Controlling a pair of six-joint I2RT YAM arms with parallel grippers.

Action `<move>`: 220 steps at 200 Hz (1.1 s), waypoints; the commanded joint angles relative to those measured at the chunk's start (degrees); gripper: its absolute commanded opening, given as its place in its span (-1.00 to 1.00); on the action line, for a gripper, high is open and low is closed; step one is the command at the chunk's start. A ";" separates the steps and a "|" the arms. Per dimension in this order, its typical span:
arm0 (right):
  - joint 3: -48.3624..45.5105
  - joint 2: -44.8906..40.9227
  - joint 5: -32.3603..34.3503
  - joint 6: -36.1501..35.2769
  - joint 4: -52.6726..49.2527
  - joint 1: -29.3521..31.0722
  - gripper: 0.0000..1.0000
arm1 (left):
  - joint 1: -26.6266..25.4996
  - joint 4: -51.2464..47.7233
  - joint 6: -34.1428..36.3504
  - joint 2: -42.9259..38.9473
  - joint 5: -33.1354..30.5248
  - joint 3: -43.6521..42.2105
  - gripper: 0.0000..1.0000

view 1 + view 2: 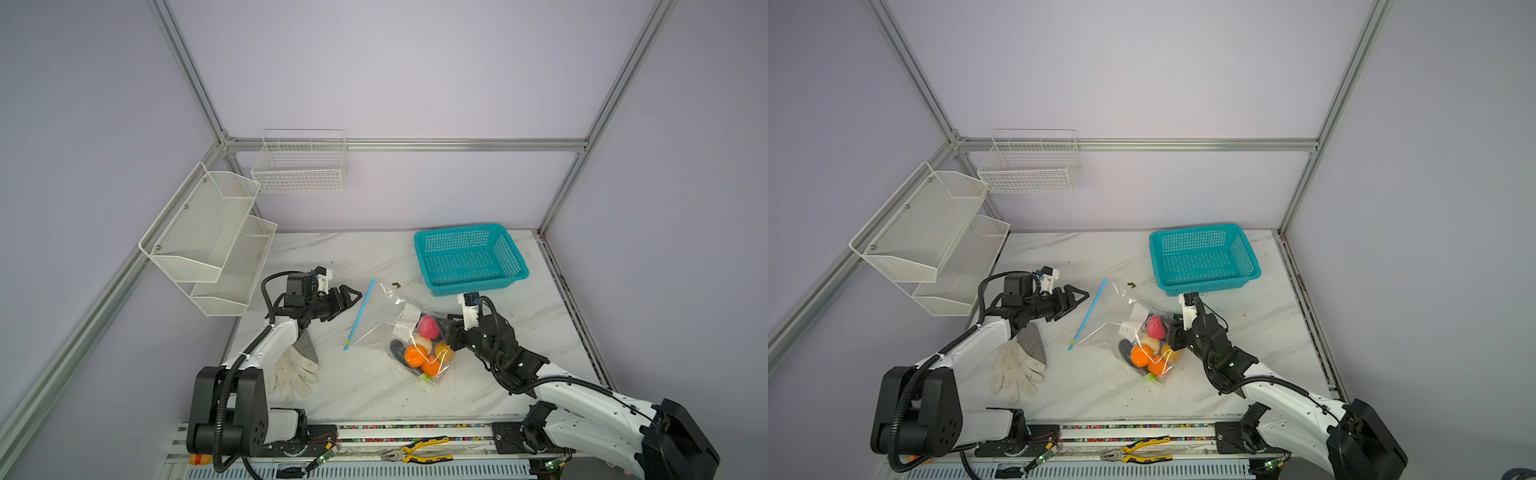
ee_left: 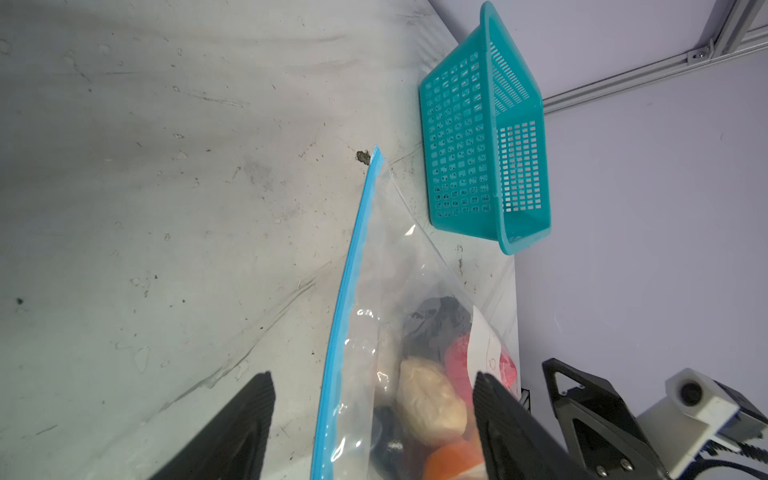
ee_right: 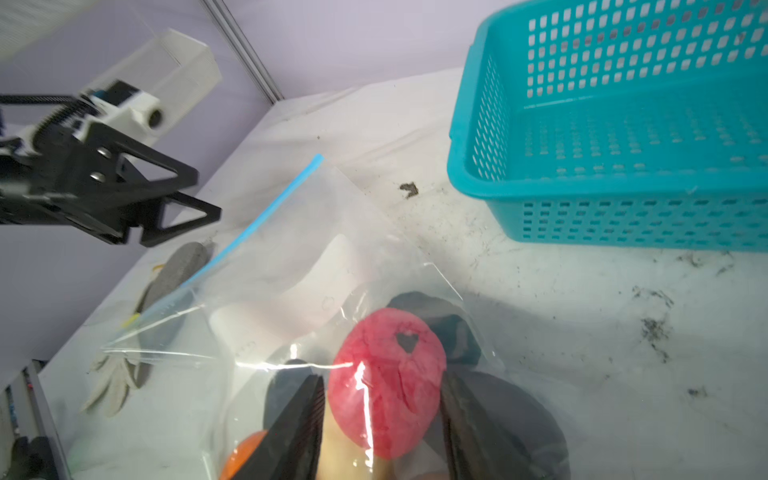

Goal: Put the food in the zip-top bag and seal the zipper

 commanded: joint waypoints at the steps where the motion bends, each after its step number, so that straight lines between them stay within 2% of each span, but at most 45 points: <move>1: 0.49 4.71 0.90 0.11 1.11 0.34 -0.03 | -0.40 -0.37 1.51 -1.88 2.73 2.53 0.54; 36: 2.21 13.11 1.95 -0.84 5.92 3.46 -0.01 | -0.43 0.60 1.51 -3.57 3.12 0.72 0.55; 84: 5.65 21.64 4.59 -2.49 6.14 5.88 0.18 | -0.40 -0.68 2.94 -5.57 2.13 0.51 0.55; 109: 8.63 21.38 6.02 -4.57 1.94 6.30 0.19 | -0.42 -2.30 4.36 -6.00 1.61 1.36 0.55; 133: 10.54 16.62 7.15 -6.33 -1.17 6.39 0.19 | -0.42 -3.46 5.17 -7.05 1.59 2.38 0.57; 159: 10.24 14.26 9.00 -6.76 2.04 6.37 0.18 | -0.38 -4.24 5.99 -7.71 1.30 2.97 0.62; 200: 12.03 26.39 10.32 -8.77 9.35 6.55 0.21 | -0.43 -4.18 5.97 -6.78 2.82 3.36 0.63; 220: 13.45 30.70 11.77 -10.79 9.73 6.83 0.21 | -0.42 -4.21 6.07 -7.20 3.16 3.30 0.62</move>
